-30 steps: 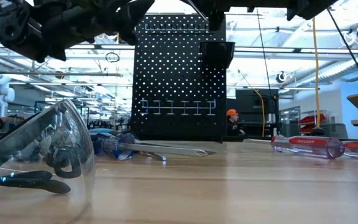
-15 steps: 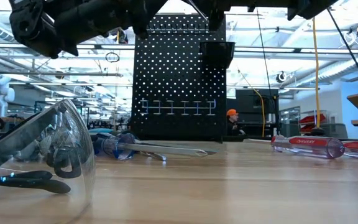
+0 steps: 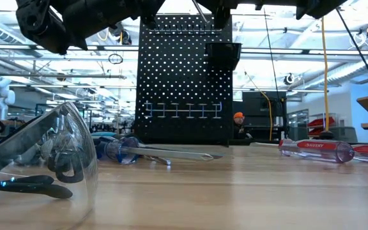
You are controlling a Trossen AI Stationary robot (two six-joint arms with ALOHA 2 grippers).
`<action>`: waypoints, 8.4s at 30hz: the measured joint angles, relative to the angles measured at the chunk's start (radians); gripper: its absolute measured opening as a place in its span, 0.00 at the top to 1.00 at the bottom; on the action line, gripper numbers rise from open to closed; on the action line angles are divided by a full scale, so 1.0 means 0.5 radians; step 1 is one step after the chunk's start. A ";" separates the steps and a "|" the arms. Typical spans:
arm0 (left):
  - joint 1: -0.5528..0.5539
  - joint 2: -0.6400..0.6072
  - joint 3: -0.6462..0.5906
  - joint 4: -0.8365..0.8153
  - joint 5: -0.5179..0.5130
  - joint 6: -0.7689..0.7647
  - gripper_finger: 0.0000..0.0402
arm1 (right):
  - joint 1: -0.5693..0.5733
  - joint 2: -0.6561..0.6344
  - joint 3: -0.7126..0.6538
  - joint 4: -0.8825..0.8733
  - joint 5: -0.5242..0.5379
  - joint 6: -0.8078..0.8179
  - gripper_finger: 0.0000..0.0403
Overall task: Hang tools onto peg board
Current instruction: Hang the black screwdriver on the pegboard
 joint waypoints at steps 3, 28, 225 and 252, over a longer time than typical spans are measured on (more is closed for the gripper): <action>0.000 0.000 0.008 0.002 0.001 -0.013 0.67 | 0.000 -0.001 0.002 0.000 0.006 -0.001 0.80; 0.032 -0.018 0.018 0.019 -0.166 -0.082 0.37 | -0.008 0.003 -0.005 -0.068 0.143 0.013 0.80; 0.713 0.832 1.166 -1.580 -0.902 -0.350 0.39 | 0.063 -0.994 -0.002 -2.095 1.110 0.532 0.33; 0.465 0.357 1.164 -2.631 -0.715 -0.169 0.39 | 0.063 -0.989 -0.004 -2.118 1.022 0.637 0.33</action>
